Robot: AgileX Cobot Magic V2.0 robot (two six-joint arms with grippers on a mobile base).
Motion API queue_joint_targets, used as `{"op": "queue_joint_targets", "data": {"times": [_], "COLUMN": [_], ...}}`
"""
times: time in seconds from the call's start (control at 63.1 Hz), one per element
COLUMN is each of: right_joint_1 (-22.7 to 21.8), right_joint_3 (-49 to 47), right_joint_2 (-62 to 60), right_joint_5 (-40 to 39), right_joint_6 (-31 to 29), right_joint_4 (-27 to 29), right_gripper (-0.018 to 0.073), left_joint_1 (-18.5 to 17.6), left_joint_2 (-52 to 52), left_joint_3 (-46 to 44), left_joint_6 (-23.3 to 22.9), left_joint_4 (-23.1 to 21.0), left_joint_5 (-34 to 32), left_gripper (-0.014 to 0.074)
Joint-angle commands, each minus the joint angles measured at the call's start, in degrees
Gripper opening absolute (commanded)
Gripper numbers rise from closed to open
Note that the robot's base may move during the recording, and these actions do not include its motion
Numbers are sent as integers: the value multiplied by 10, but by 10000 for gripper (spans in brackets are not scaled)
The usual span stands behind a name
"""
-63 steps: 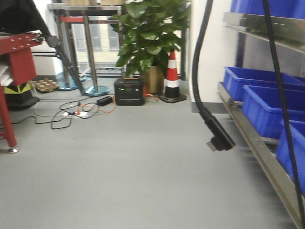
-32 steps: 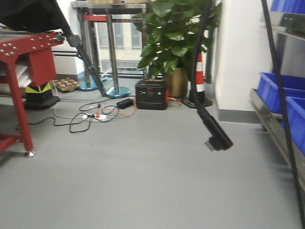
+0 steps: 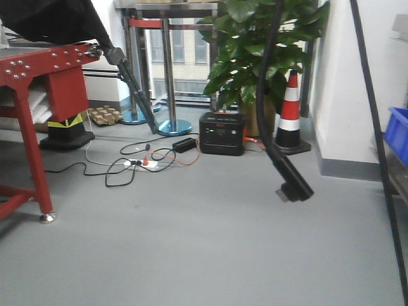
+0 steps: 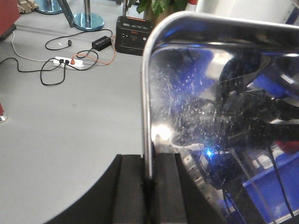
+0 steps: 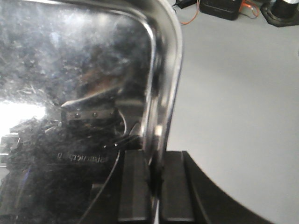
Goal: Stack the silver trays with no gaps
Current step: 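Carry the tray in both grippers while driving past the plant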
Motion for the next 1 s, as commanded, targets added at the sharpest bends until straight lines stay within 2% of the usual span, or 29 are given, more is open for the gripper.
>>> {"op": "queue_joint_targets", "data": {"times": [0.0,0.983], "right_joint_1": [8,8], "right_joint_3": [-6,-6], "right_joint_2": [-1,-1], "right_joint_5": [-51,-64], "right_joint_6": [-15,-15], "right_joint_4": [12,12], "right_gripper": [-78,-78], "left_joint_1": [-14,-14], "left_joint_2": [-6,-6], "left_joint_3": [-4,-4], "left_joint_6": [0,0], "left_joint_4": [-49,-49], "left_joint_5": [-25,-25], "left_gripper": [-17,-17]}}
